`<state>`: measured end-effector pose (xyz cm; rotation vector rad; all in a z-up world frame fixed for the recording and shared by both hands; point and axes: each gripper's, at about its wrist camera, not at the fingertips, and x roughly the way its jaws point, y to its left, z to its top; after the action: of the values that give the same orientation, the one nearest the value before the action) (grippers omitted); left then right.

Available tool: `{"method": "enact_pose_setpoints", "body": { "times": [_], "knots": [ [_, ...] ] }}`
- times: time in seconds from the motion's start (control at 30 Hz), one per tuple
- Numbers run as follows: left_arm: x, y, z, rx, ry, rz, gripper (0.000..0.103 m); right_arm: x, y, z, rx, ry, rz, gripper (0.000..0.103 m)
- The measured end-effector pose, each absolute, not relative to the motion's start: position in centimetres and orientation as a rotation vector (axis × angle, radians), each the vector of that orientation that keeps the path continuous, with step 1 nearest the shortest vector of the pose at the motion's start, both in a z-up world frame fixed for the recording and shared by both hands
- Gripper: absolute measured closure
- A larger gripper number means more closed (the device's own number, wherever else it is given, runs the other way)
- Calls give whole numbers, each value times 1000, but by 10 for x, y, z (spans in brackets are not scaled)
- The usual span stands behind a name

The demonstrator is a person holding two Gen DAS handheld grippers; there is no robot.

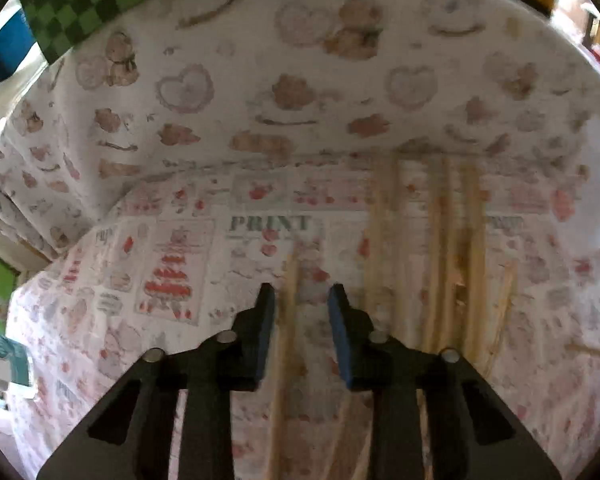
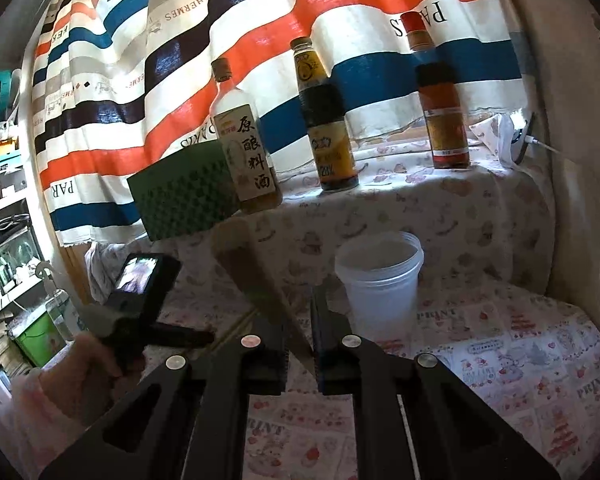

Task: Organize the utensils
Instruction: 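Raise both held chopsticks upright and carry them toward the white cup, then lower both chopsticks into the white cup and open both tools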

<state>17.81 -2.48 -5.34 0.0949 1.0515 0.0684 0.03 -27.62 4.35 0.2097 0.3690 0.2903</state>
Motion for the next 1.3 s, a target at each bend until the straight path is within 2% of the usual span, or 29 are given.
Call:
{"method": "enact_pose_setpoints", "body": {
  "times": [0.03,0.13,0.27,0.43,0.67,0.93,1.07,1.3],
  "knots": [
    [182,-24,-53,83,1070,64,95,1,-278,44,219,371,296,93],
    [188,-20,-50,30,1087,37,97,-1,-284,48,247,362,306,93],
    [177,-16,-24,19,992,23,97,-5,-290,53,265,346,307,95],
    [143,-13,40,-62,807,-37,97,-9,-291,57,272,335,324,95],
    [73,-20,128,-95,447,-82,97,-24,-287,65,228,269,311,95],
    [28,-39,162,-68,202,-173,97,-27,-286,96,148,200,242,95],
    [19,-42,174,-214,57,-244,97,-18,-291,131,142,139,228,95],
    [46,-78,190,-273,-8,-296,97,32,-311,160,240,103,200,95]
  ]
}}
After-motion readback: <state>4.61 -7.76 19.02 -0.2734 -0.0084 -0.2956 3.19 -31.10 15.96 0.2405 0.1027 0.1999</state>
